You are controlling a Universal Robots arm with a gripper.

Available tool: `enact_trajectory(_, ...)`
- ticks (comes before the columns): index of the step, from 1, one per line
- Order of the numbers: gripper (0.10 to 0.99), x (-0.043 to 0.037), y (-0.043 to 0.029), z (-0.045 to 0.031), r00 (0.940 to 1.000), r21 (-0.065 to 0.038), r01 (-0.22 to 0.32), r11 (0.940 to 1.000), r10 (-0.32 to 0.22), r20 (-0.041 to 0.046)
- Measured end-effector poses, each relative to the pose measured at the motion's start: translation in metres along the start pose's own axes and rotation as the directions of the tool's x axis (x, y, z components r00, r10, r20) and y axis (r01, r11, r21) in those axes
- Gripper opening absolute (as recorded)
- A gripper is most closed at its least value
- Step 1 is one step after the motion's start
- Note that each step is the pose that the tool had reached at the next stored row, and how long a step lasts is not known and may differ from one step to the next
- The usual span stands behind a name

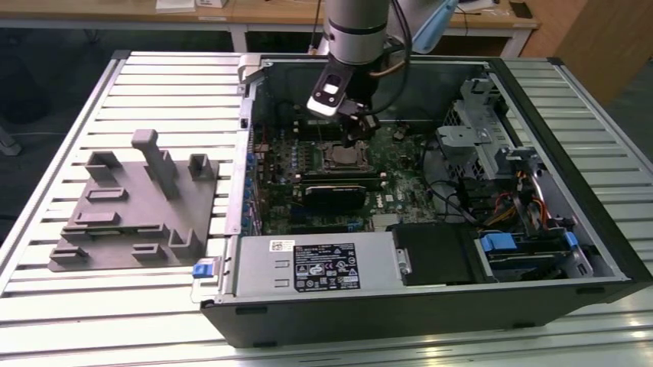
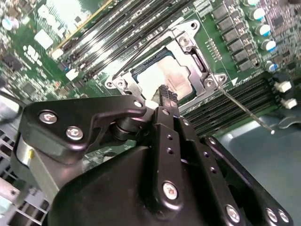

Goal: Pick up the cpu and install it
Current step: 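Close the cpu cover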

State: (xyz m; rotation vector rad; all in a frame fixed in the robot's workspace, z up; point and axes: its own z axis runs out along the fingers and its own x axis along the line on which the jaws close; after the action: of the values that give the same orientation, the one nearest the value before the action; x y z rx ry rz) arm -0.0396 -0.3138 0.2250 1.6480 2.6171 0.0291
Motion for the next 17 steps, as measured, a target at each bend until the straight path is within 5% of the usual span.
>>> enact_trajectory(5,0.106,0.0000,0.0000,0.0001,0.9960,-0.003,0.089,0.9960,-0.089,-0.0036)
enact_trajectory(9,0.106,0.0000,0.0000,0.0002,0.9872,-0.006,0.159,0.9872,-0.159,-0.0063)
enact_trajectory(17,0.106,0.0000,0.0000,0.0005,0.9535,-0.011,0.301,0.9535,-0.301,-0.0111)
